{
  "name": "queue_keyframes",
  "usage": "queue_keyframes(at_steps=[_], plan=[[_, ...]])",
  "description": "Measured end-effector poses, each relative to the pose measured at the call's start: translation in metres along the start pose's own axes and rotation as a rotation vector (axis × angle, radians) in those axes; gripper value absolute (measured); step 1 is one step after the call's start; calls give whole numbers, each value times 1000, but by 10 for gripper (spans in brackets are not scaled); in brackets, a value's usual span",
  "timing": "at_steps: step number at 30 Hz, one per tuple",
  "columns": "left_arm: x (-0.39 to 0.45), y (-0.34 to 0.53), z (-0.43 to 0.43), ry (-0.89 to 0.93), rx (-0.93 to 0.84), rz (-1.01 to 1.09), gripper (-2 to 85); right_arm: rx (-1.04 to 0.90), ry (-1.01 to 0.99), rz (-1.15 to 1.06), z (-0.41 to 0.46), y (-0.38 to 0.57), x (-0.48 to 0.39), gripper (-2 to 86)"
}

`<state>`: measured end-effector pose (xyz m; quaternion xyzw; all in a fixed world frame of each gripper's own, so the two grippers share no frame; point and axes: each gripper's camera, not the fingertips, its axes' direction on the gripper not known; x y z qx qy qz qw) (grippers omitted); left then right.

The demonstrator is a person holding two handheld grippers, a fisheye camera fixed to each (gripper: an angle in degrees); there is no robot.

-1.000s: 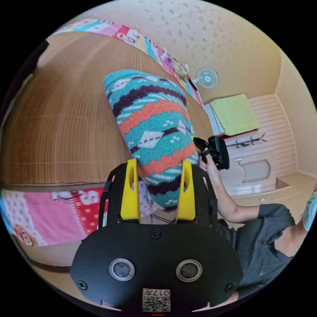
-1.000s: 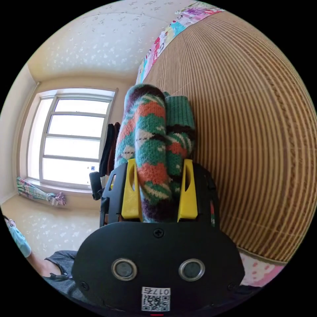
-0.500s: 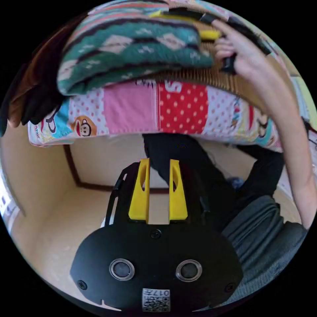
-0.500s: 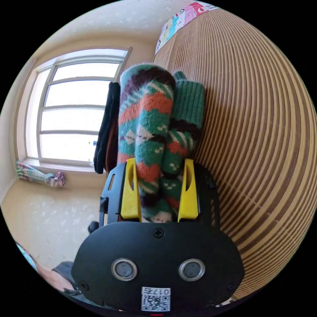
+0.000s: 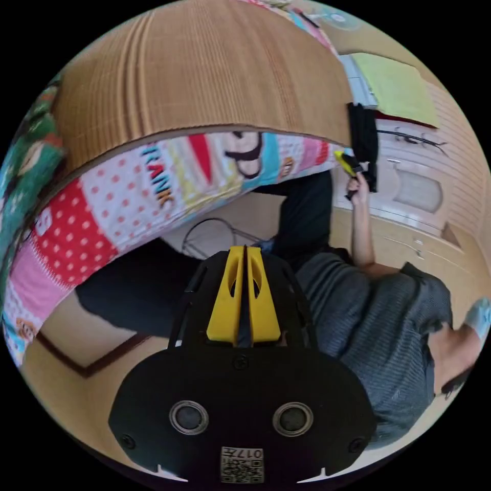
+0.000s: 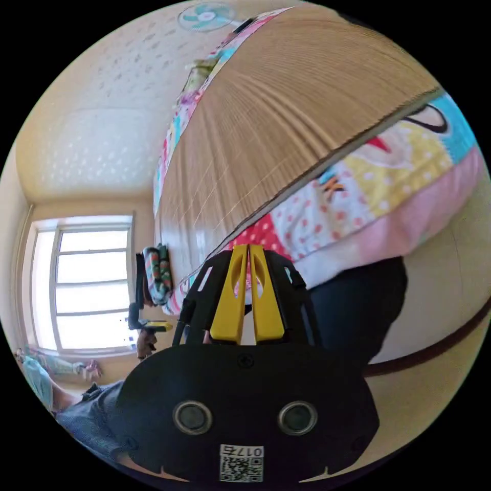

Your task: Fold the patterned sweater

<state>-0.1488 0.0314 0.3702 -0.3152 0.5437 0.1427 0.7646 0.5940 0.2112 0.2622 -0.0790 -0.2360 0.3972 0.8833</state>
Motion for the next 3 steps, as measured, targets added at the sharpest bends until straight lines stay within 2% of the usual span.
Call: queue_keyframes(at_steps=[3], plan=[[25, -13, -3, 83, 79, 71, -10, 264, 71, 89, -76, -1, 23, 9]])
